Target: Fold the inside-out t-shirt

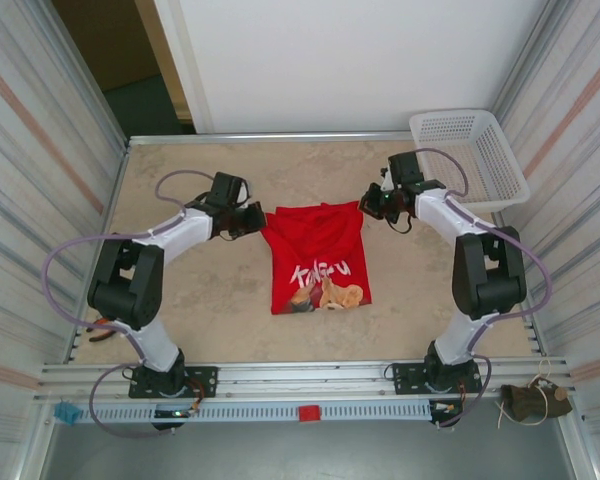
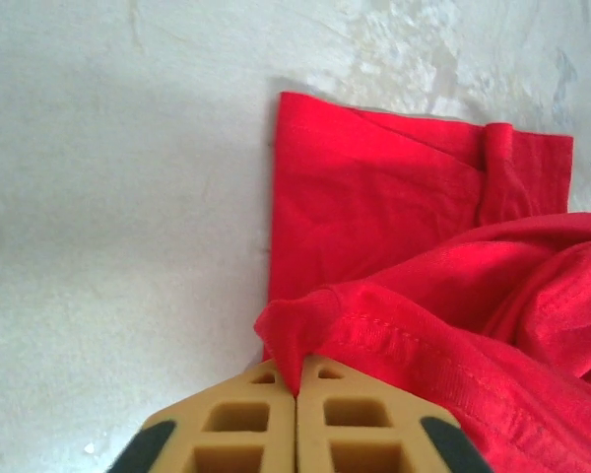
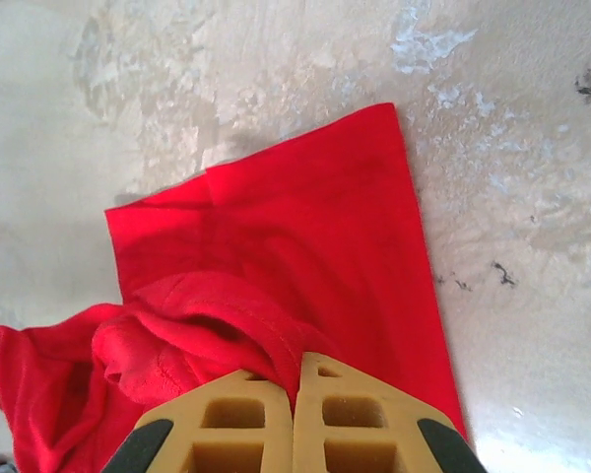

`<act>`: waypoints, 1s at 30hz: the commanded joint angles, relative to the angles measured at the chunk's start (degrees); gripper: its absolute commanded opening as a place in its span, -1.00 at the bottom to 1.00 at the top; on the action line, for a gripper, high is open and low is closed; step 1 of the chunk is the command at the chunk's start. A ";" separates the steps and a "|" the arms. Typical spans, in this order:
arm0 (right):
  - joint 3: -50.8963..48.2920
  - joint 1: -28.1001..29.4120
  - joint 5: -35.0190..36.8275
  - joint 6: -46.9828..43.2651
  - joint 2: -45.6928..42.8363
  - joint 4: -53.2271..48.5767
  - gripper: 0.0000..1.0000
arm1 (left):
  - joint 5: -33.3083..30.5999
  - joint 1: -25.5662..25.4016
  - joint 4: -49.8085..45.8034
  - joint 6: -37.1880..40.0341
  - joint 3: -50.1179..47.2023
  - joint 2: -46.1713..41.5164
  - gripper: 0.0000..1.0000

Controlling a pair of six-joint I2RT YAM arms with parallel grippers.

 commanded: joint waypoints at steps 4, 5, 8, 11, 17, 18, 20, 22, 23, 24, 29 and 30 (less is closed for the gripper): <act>1.80 0.19 0.05 2.35 7.05 2.88 -0.90 | 0.75 2.31 3.42 -0.87 1.10 4.60 -0.20; 2.24 0.10 1.38 1.59 7.36 2.27 -0.60 | 0.50 3.13 3.97 -1.14 1.00 4.71 -0.02; 3.53 -0.25 3.78 -1.27 6.22 -1.08 -0.07 | 0.22 4.60 3.02 -0.18 1.97 3.27 0.15; 2.84 -0.17 5.08 -3.37 2.26 -3.09 -0.08 | -0.80 3.21 -1.16 3.92 5.29 1.47 0.17; 7.90 3.11 9.47 -10.65 2.73 -11.27 -0.01 | -1.23 -2.95 -10.29 11.95 14.76 4.85 0.18; 9.15 4.24 10.90 -11.87 3.60 -12.60 0.02 | -1.97 -4.26 -11.43 12.74 16.04 5.80 0.18; 10.77 5.87 12.62 -13.23 5.18 -13.76 0.06 | -3.33 -6.36 -12.14 14.01 17.37 7.24 0.19; 12.17 7.14 13.43 -14.02 6.72 -14.28 0.07 | -3.95 -7.77 -12.42 14.10 18.17 8.65 0.20; 13.18 7.90 13.91 -14.46 7.68 -14.71 0.07 | -3.82 -8.40 -12.28 14.16 18.28 9.24 0.20; 14.17 8.46 14.65 -14.92 8.79 -15.20 0.07 | -3.79 -9.01 -11.82 14.17 18.32 9.73 0.20; 17.25 10.04 17.04 -15.93 13.17 -16.42 0.06 | -3.56 -10.90 -10.56 14.99 18.45 10.99 0.21; 17.52 10.12 17.23 -15.93 13.78 -16.50 0.06 | -3.70 -10.97 -10.57 14.72 18.31 11.11 0.21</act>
